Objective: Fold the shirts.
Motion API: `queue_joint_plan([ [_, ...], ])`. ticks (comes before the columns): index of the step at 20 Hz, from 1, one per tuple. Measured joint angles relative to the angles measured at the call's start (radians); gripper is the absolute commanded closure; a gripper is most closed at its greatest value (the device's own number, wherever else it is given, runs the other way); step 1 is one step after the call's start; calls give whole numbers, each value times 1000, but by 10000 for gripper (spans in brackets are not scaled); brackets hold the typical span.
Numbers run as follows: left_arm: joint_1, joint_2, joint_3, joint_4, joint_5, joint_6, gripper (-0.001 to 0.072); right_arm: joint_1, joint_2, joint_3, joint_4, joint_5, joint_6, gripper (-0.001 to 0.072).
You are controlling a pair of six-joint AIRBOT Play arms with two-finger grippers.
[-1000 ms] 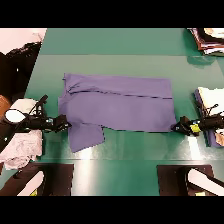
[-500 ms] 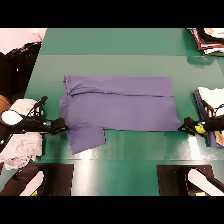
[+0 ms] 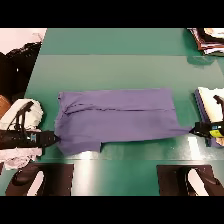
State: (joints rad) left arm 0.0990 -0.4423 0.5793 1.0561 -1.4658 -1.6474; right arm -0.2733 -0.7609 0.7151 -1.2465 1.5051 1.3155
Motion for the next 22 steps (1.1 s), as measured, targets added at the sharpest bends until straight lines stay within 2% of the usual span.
queue_joint_plan([
  [3, 0, -118, 97, -7, 58, 39, 687, 80, -84, 127, -6, -3, 23, 699],
  [9, 0, -520, 311, -10, 264, 146, 686, 195, -408, 393, -6, -73, 55, 699],
  [16, -1, -910, 524, -11, 427, 195, 683, 251, -756, 685, 24, -113, 86, 692],
  [17, -1, -935, 542, -14, 440, 202, 676, 253, -797, 726, 41, -117, 88, 567],
  [18, -1, -956, 556, -16, 455, 207, 406, 253, -833, 765, 56, -119, 89, 351],
  [19, 0, -971, 568, -15, 466, 211, 127, 253, -864, 799, 77, -122, 89, 327],
  [21, 1, -989, 591, -19, 470, 214, 206, 252, -912, 860, 125, -122, 89, 327],
  [22, 0, -995, 604, -21, 463, 215, 212, 245, -928, 883, 148, -119, 89, 327],
])
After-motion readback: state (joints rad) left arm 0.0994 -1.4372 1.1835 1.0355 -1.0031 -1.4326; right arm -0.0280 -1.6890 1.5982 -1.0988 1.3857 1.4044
